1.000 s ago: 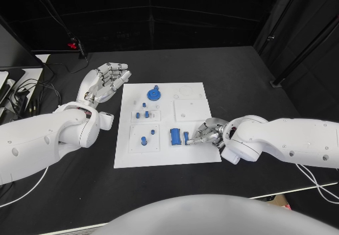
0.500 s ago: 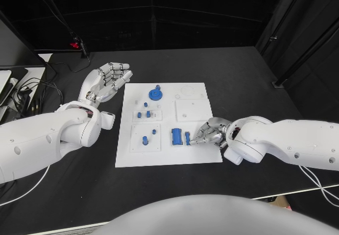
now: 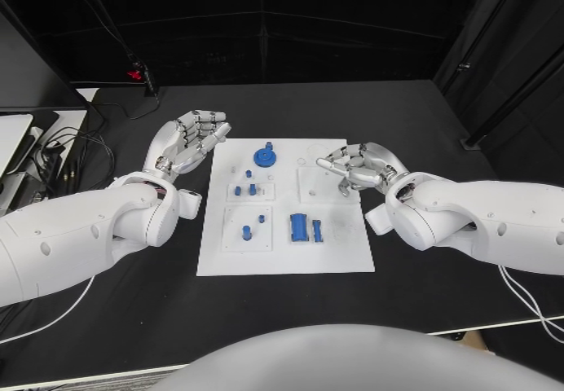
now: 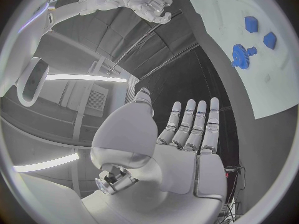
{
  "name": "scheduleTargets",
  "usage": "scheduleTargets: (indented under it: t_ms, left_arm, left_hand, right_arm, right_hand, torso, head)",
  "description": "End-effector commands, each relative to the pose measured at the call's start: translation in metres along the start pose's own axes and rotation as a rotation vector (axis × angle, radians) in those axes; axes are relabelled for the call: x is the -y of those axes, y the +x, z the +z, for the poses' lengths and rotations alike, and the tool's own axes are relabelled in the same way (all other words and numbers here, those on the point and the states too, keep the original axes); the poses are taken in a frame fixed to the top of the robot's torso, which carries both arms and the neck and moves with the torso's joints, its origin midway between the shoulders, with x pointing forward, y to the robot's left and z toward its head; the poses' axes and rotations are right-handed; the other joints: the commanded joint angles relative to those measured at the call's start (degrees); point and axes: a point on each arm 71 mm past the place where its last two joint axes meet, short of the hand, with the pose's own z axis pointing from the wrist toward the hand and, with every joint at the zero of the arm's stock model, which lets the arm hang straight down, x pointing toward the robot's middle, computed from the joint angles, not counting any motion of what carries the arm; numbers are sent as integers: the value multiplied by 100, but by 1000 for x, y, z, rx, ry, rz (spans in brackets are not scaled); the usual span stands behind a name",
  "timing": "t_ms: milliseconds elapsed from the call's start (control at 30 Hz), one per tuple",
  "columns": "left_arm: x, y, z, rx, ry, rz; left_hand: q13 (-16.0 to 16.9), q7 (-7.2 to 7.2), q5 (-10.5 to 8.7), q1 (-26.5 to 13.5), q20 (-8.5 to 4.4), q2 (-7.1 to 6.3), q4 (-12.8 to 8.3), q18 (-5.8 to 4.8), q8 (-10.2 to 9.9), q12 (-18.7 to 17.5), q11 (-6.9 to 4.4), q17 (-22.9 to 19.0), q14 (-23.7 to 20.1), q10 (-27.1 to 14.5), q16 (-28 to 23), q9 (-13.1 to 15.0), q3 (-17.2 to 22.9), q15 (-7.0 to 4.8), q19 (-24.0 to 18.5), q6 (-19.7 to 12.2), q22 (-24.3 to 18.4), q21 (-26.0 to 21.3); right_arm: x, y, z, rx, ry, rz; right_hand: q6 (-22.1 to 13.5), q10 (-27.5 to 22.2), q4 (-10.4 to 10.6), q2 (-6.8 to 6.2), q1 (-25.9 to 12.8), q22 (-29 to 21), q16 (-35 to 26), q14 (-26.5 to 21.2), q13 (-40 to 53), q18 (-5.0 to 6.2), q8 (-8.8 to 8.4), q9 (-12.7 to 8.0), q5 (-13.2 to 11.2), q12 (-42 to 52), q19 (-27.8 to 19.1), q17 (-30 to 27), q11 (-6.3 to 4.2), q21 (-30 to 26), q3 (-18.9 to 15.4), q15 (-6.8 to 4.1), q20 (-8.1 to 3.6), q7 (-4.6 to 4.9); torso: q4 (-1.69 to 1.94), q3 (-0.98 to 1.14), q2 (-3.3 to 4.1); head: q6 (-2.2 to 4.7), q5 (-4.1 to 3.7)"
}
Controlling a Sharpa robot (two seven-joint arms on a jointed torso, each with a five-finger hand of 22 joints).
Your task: Assemble the parts on the task board
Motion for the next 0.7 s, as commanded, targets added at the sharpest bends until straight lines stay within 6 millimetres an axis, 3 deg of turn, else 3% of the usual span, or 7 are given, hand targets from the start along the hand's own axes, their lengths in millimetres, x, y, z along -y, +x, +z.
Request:
scheduleTargets:
  t_ms: [33,233,367,533,567,600,700]
  left_arm:
    - [9,2,-2,35,133,-36]
    - [8,10,-6,23,160,-65]
    - [10,14,-9,21,188,-73]
    - [10,17,-10,19,202,-77]
    - [-9,18,-9,3,-49,-68]
    - [-9,18,-9,4,-50,-69]
    - [-8,18,-10,29,-68,-84]
  left_hand:
    - [-2,485,-99,-145,20,-15,-5,-66,49,17,7,-5,-97,-60,5,0,-76,27,-60,60,-36,-13]
    - [-1,40,-314,-417,27,-218,9,-202,-39,-34,-625,-3,-494,-418,-58,-14,-46,29,-279,154,-175,-95]
    - [6,-78,-399,-620,-12,-454,10,-183,-114,31,-792,1,-675,-568,-26,-13,159,-130,-500,131,-383,-124]
    - [10,-47,-422,-682,-20,-538,13,-139,-118,102,-737,2,-721,-558,16,-8,293,-181,-578,138,-447,-125]
    - [-368,-296,-762,-2587,-512,-444,-496,-706,-1167,-1028,-954,-369,-1032,-1179,-1329,-385,476,-522,-1309,-556,-1372,-508]
    - [-368,-334,-836,-2771,-585,-444,-594,-706,-1360,-1218,-1382,-369,-1093,-1286,-1556,-385,532,-584,-1437,-678,-1555,-508]
    - [-368,-863,-1202,-4868,-1089,-444,-1103,-706,-2453,-2347,-1382,-369,-1794,-1910,-2907,-385,992,-922,-2228,-1378,-2503,-508]
  right_arm:
    - [-17,-2,6,39,-257,161]
    - [-24,5,16,29,-366,182]
    - [-26,11,21,21,-398,186]
    - [-26,12,23,16,-408,189]
    - [-20,13,25,19,-315,159]
    - [-20,13,25,20,-314,159]
    - [-19,14,27,43,-295,173]
  right_hand:
    - [-309,-2030,-35,44,-326,-515,-2141,-1974,-1138,-3,-140,-223,-37,-2220,-851,-1200,186,-1051,-213,211,140,96]
    - [-999,-3371,65,-392,-1095,-1544,-3998,-3671,-2972,-295,-496,-644,-28,-4264,-2188,-2740,881,-2538,-36,963,546,-102]
    - [-1852,-4435,122,-1506,-1812,-2079,-4650,-4870,-3670,-416,-788,-896,28,-4985,-2863,-3365,672,-3256,626,777,717,-445]
    - [-2267,-4915,109,-1725,-1994,-3035,-4710,-5194,-3813,-475,-721,-888,81,-5089,-3492,-3533,706,-3682,470,786,800,-475]
    - [-2604,-5341,-408,-1374,-3600,-4137,-5432,-5616,-4818,-891,-1595,-1498,-398,-5663,-3945,-4584,327,-3826,760,470,309,-888]
    - [-2655,-5403,-445,-1374,-3641,-4267,-5500,-5668,-4906,-891,-1648,-1549,-445,-5718,-4002,-4665,310,-3867,774,461,283,-888]
    - [-3053,-5902,-993,-1044,-5406,-5533,-6232,-6134,-5973,-891,-2507,-2163,-917,-6295,-4520,-5801,-77,-4301,1428,-198,-239,-888]
  torso:
    - [-7,7,-3]
    - [9,18,3]
    - [18,17,-3]
    - [17,11,-1]
    - [13,14,-4]
    - [13,14,-6]
    - [2,23,-31]
  head:
    - [0,64]
    - [0,176]
    - [0,211]
    - [78,222]
    - [44,218]
    - [47,218]
    - [102,236]
